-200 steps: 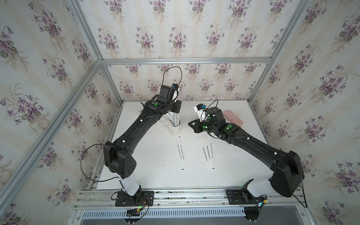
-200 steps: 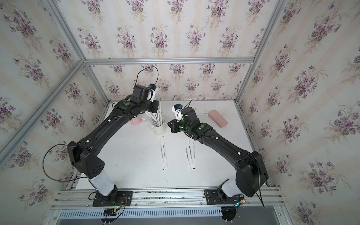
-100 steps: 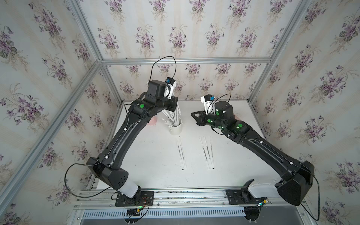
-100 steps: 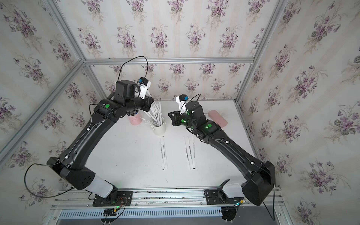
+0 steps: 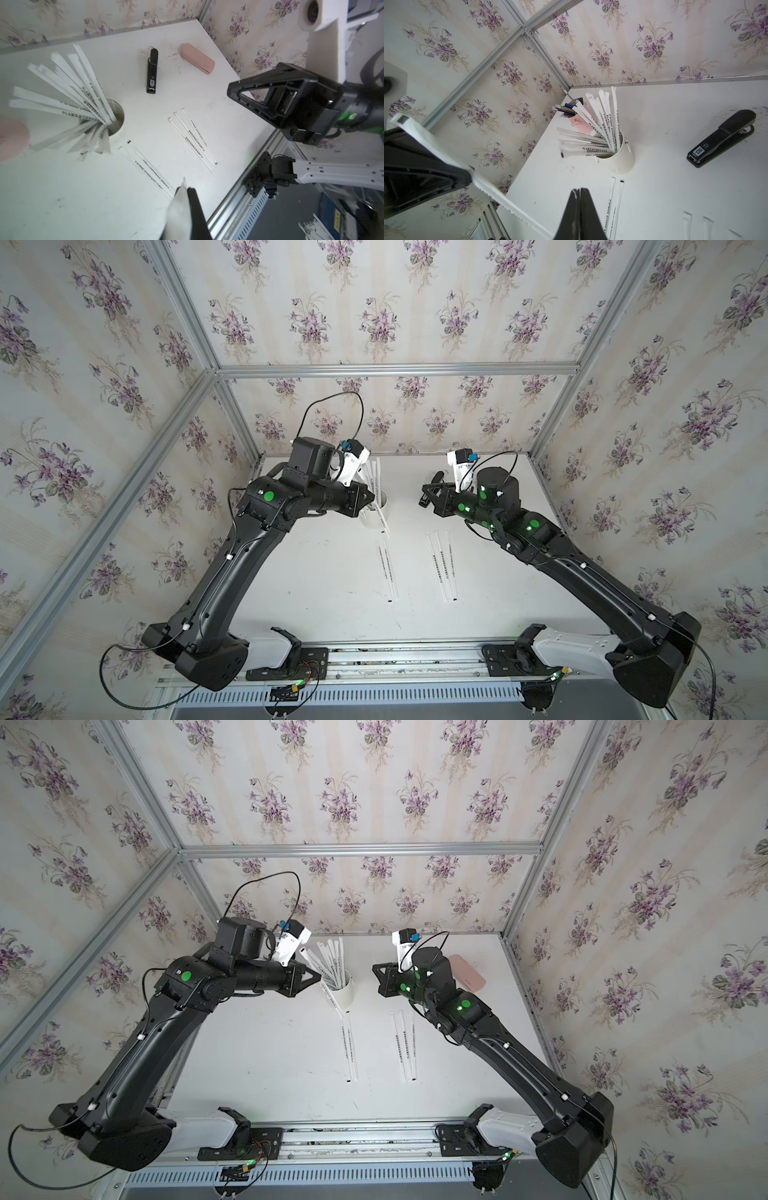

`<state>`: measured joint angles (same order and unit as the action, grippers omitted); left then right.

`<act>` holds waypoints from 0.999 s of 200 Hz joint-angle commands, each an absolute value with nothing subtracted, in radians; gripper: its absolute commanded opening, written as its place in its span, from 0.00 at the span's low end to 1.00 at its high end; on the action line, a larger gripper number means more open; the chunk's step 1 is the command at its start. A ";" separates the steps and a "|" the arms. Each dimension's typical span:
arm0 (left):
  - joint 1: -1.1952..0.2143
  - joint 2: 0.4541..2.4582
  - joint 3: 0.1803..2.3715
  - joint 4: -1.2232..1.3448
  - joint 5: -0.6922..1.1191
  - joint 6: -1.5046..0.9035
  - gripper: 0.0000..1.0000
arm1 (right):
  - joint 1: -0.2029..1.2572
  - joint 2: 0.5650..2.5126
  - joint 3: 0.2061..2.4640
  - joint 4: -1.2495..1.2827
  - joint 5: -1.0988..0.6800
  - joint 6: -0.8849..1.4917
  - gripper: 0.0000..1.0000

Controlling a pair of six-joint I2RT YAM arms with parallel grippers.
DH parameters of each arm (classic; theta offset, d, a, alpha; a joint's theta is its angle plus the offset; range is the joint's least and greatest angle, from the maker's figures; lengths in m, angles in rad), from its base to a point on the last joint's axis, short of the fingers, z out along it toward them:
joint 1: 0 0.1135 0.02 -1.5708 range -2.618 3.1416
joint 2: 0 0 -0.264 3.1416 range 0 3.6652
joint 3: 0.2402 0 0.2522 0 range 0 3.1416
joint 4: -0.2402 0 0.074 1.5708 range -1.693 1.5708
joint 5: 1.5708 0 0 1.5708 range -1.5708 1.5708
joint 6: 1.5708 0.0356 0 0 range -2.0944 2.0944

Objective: Take the straws out of the storage container
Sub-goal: Pick up the straw from the container, then place the straw at the center of the board.

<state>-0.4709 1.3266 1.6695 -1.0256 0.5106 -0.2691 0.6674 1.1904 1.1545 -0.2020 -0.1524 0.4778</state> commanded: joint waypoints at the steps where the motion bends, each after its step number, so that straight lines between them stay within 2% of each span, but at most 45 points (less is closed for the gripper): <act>1: -0.469 1.326 1.620 -1.105 0.627 -0.316 0.00 | 0.669 1.168 1.109 -0.136 -0.183 0.516 0.08; 89: -0.466 1.562 1.480 -1.047 0.667 -0.333 0.00 | 0.670 1.115 0.956 -0.084 -0.196 0.526 0.08; 145: -0.464 1.734 1.514 -1.059 0.625 -0.294 0.00 | 0.670 1.158 0.919 -0.028 -0.234 0.518 0.08; 200: -0.459 1.787 1.490 -1.015 0.605 -0.304 0.07 | 0.670 1.180 0.887 0.001 -0.248 0.518 0.08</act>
